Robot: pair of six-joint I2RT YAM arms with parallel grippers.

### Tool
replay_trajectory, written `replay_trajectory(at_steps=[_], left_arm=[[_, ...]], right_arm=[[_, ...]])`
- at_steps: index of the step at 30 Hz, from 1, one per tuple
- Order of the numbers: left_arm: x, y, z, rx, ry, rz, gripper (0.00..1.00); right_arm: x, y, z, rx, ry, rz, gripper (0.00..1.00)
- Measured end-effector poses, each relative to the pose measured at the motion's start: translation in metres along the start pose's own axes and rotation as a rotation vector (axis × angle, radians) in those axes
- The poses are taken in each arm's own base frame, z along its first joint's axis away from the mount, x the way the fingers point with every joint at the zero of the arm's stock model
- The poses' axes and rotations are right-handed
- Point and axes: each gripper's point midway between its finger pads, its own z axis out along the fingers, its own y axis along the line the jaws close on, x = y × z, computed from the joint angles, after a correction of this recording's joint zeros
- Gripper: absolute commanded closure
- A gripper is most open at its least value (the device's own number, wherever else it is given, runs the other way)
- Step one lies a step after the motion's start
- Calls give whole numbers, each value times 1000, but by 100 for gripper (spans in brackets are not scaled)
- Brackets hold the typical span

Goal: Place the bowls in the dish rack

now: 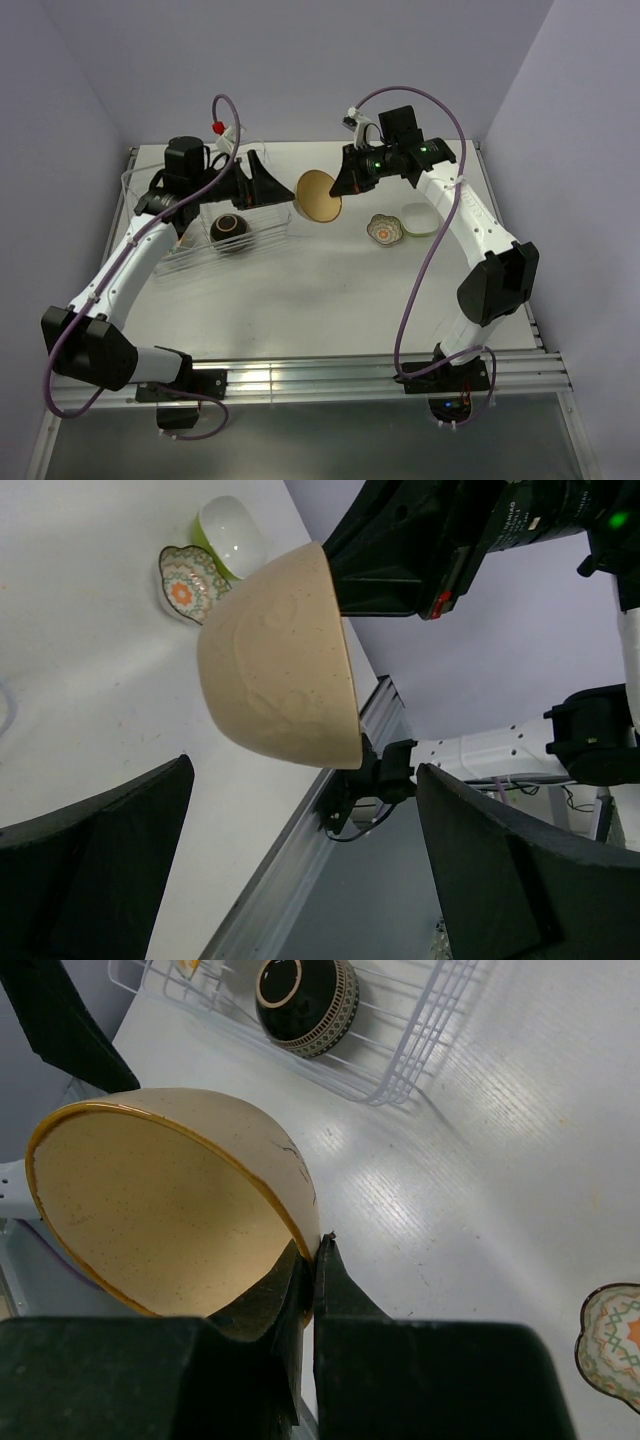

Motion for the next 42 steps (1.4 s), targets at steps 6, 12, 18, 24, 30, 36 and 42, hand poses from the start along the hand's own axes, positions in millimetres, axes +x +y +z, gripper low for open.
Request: replay_trajectory(at_steps=[6,12,18,24,30,36,42], left_arm=[[2,-7,11,26,1,-30,1],[13,6,19,20,14,-111,1],[20,4,22,59,29,-171,1],[21,-1,25,88,27,-185,8],[20,-7,25,116,29,-191,40],[22,-6,25,118,30,-195,45],[22,-6,25,117,30,-194,90]], right_arm=[[0,6,1,-27,2,3,100],[1,13,1,-61,5,4,100],[2,15,1,-74,9,-2,100],[4,25,4,-107,20,-11,100],[6,28,6,-109,25,-21,100],[6,27,7,-101,28,-23,100],[7,26,7,-102,32,-21,96]])
